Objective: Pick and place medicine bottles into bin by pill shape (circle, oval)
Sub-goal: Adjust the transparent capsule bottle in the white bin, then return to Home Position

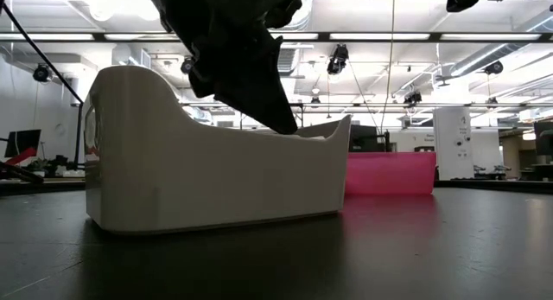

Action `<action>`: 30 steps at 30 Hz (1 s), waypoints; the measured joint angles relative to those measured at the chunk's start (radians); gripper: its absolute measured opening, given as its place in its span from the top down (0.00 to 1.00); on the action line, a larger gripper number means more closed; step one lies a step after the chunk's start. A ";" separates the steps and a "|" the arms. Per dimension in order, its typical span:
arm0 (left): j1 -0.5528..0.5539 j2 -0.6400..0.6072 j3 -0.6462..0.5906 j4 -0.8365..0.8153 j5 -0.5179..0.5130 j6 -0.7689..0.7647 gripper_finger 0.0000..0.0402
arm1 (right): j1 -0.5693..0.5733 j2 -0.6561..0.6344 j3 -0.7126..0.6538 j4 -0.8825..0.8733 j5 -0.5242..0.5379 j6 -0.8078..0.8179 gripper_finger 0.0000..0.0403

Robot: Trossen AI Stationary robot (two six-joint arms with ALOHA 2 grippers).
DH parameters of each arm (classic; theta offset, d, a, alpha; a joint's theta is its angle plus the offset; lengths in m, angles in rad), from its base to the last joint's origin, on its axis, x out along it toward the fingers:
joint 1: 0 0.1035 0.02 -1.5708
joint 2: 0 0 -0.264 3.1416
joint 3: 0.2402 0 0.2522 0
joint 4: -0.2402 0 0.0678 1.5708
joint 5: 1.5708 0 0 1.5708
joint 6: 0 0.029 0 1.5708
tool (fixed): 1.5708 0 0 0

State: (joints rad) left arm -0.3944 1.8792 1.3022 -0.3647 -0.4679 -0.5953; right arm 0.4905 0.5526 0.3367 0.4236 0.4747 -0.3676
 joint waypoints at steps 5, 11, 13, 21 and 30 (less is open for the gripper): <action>0.011 0.000 0.000 -0.001 0.000 0.003 0.93 | 0.000 0.000 0.000 0.000 0.000 0.000 0.64; 0.015 0.000 0.010 -0.004 -0.005 0.031 0.93 | 0.000 0.000 0.000 0.000 0.000 0.000 0.64; 0.015 0.000 0.019 -0.004 -0.008 0.034 0.93 | 0.000 0.000 0.000 0.000 0.000 -0.001 0.64; 0.012 -0.017 0.070 -0.003 -0.013 0.154 0.94 | 0.000 0.000 0.000 -0.001 0.000 -0.014 0.64; 0.003 -0.148 0.090 -0.004 -0.008 0.453 0.94 | 0.000 -0.023 0.000 -0.082 -0.001 -0.017 0.64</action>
State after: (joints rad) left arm -0.3916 1.7313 1.3919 -0.3683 -0.4762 -0.1421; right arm 0.4908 0.5292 0.3363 0.3421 0.4740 -0.3849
